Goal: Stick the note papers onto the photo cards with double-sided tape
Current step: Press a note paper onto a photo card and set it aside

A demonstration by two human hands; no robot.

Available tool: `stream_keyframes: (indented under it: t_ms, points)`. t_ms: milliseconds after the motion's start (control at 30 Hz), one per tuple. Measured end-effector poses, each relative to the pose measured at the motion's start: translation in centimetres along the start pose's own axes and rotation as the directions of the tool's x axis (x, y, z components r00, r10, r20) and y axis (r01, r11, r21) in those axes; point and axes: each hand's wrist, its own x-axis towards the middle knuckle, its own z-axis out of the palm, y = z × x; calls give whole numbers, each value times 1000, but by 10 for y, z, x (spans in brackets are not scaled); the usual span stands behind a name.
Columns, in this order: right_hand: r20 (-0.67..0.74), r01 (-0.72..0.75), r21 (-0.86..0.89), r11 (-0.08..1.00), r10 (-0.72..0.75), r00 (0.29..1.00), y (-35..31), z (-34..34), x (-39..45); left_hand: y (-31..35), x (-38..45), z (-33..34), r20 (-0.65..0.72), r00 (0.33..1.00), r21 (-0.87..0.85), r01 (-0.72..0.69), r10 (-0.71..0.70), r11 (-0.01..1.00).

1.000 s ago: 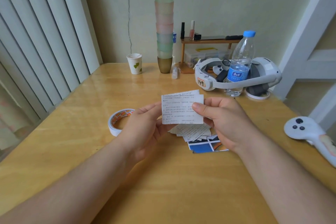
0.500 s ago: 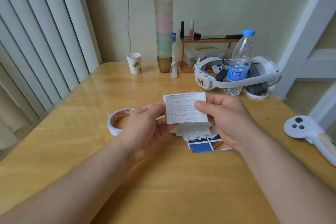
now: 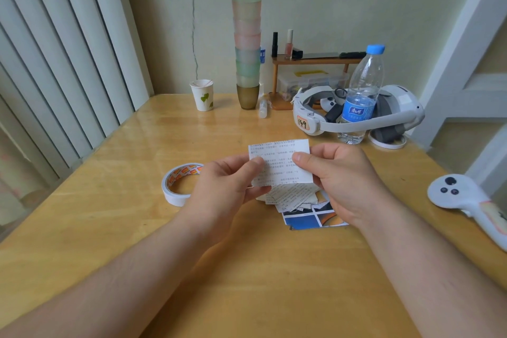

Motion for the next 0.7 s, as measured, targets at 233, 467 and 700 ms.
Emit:
stream_keyframes:
  t_ms: [233, 467, 700]
  points:
    - [9, 20, 8, 1000, -20, 1000, 0, 0, -2, 3, -2, 0, 18, 1000, -1, -4, 4, 1000]
    - [-18, 27, 15, 1000, -27, 999, 1, 2, -3, 3, -2, 1, 27, 1000, -17, 4, -4, 1000]
    - [-44, 34, 80, 996, -30, 999, -1, 3, -2, 3, -2, 1, 35, 999, -23, 9, -8, 1000]
